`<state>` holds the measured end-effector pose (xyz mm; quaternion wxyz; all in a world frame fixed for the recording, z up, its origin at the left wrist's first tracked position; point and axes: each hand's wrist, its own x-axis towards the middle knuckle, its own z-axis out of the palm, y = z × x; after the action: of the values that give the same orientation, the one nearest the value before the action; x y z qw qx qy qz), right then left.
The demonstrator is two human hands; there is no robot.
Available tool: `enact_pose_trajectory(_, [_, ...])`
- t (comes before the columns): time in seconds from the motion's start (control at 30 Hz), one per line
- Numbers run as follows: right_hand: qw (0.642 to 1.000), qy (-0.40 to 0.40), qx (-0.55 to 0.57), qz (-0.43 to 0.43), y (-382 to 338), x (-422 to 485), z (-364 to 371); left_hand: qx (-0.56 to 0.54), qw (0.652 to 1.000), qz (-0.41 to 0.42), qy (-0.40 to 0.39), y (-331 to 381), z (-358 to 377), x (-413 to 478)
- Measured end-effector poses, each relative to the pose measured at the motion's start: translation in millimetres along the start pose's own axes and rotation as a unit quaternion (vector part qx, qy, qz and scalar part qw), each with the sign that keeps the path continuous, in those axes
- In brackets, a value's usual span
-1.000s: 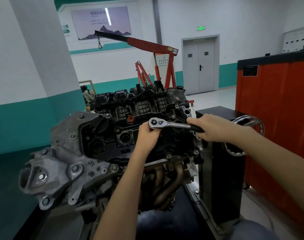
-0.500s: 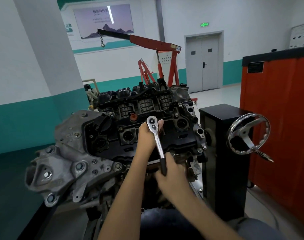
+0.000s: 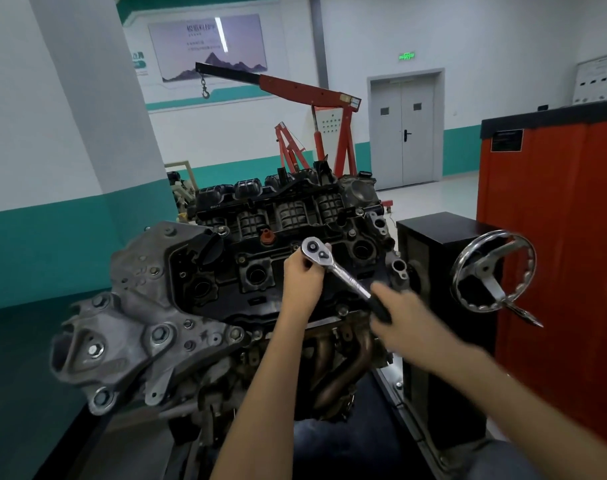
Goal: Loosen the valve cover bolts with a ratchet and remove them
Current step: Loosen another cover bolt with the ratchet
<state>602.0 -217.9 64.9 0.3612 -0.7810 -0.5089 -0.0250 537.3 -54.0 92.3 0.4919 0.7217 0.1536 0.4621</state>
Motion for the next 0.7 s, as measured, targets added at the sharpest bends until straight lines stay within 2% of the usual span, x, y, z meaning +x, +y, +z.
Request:
enact_pose_trajectory(0.1, [0.979,0.057,0.182,0.066,-37,-20,59,-0.006,1.000,0.002,0.016,-1,6,0])
enact_pose_trajectory(0.17, [0.962,0.082,0.247,0.079,-59,-20,87,0.000,1.000,-0.002,0.011,-2,4,3])
enact_pose_trajectory(0.23, [0.961,0.074,0.253,0.081,-59,-18,88,0.008,1.000,-0.021,-0.005,-1,-1,5])
enact_pose_trajectory(0.37, [0.995,-0.012,0.103,0.014,-12,-7,27,0.028,0.999,-0.016,-0.036,2,-5,11])
enact_pose_trajectory(0.43, [0.997,-0.066,0.014,-0.036,9,10,-20,0.046,0.998,-0.003,-0.050,5,-5,14])
enact_pose_trajectory(0.5, [0.983,-0.098,-0.131,-0.079,17,37,-59,0.060,0.997,0.013,-0.051,5,-4,14])
enact_pose_trajectory(0.57, [0.956,-0.085,-0.251,-0.129,12,59,-79,0.034,0.999,0.013,-0.026,2,-5,10])
enact_pose_trajectory(0.6, [0.948,-0.067,-0.278,-0.140,9,63,-80,0.013,1.000,0.006,-0.010,0,-5,8])
enact_pose_trajectory(0.67, [0.959,-0.025,-0.257,-0.117,8,52,-64,-0.029,0.999,-0.008,0.013,-2,-4,4])
enact_pose_trajectory(0.7, [0.973,-0.005,-0.211,-0.092,8,38,-48,-0.038,0.999,-0.009,0.014,-3,-3,3])
